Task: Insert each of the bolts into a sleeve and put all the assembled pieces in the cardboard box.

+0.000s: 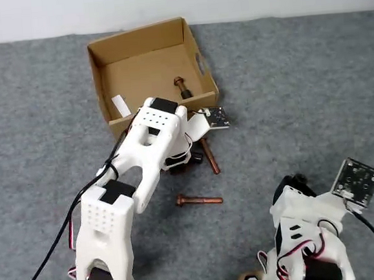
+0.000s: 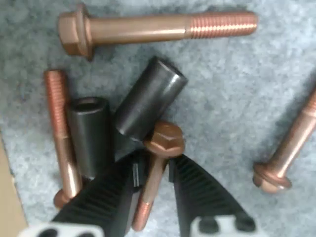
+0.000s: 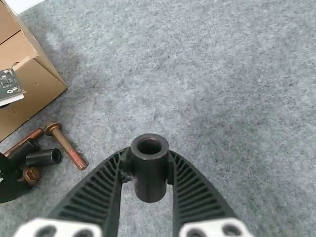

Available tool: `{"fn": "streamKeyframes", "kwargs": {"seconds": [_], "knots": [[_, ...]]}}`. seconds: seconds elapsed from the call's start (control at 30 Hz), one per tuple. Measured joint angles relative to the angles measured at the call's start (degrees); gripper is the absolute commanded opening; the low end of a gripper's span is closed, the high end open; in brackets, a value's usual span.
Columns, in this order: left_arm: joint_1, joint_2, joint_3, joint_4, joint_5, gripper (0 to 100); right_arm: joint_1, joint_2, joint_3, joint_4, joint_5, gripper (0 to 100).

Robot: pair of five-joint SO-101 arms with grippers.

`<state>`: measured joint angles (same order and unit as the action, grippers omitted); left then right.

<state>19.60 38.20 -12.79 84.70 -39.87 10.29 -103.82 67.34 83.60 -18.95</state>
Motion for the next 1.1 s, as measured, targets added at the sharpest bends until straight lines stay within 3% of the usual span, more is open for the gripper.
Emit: {"fn": "streamKeyframes", "kwargs": {"seconds": [0.17, 0.3, 0.53, 0.83, 1.1], "knots": [[0.00, 1.05, -1.67, 0.26, -0.09, 0, 0.00, 0.00, 0.00, 0.00, 0.00, 0.8], [1.41, 1.05, -1.93, 1.67, 0.26, 1, 0.00, 0.00, 0.00, 0.00, 0.00, 0.8], [7.30, -1.41, -2.99, 6.95, 10.90, 0, 0.00, 0.00, 0.00, 0.00, 0.00, 0.8], [11.52, -27.78, 7.91, 7.74, 16.00, 0, 0.00, 0.00, 0.00, 0.00, 2.02, 0.8], [10.73, -53.54, 28.13, 8.44, 27.96, 0, -8.44, -0.18, 0.00, 0.00, 2.55, 0.8]]}}
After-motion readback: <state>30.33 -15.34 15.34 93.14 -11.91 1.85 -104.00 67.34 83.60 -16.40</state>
